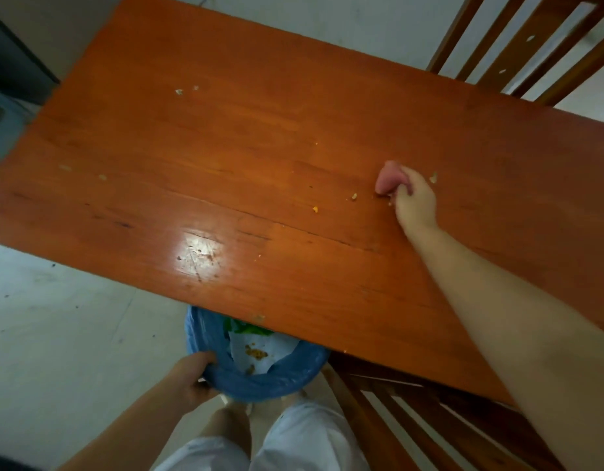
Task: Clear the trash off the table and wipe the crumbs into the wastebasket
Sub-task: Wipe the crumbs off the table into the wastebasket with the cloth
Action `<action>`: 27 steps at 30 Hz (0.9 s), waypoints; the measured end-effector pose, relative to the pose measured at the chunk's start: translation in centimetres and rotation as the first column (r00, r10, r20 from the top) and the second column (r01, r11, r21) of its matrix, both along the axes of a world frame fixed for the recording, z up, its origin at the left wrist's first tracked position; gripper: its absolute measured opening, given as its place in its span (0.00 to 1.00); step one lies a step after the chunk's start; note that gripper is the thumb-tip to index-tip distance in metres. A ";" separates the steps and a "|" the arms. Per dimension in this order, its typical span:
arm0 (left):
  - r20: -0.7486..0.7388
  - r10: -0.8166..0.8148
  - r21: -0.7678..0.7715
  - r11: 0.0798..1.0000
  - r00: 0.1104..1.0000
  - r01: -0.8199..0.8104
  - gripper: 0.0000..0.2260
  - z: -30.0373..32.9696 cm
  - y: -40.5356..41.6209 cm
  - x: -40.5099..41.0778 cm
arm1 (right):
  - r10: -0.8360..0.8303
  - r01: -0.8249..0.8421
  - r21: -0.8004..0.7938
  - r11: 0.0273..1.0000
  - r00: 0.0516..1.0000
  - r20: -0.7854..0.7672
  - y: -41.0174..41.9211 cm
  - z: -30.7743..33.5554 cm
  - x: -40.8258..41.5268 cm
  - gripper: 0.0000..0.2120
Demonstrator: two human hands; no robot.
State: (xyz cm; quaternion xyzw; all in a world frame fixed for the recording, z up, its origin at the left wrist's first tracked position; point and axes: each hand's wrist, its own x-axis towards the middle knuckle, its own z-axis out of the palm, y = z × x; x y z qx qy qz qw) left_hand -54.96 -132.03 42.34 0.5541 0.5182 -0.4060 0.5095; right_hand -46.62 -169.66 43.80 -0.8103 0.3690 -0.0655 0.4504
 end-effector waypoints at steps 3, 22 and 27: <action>0.021 0.001 0.001 1.000 1.000 -0.001 0.10 0.3 0.2 -0.1 | 0.199 -0.197 -0.045 0.979 0.979 0.048 4.8 0.0 1.1 0.19; 0.057 -0.051 -0.039 0.998 0.997 0.054 0.09 0.1 4.6 -0.9 | 0.861 -0.859 0.155 0.488 0.503 0.075 24.2 2.2 -7.8 0.18; 0.037 -0.145 -0.072 0.987 0.989 0.147 0.11 -0.8 4.6 -1.1 | 0.552 -0.551 0.230 0.802 0.831 0.068 17.1 6.3 -8.5 0.17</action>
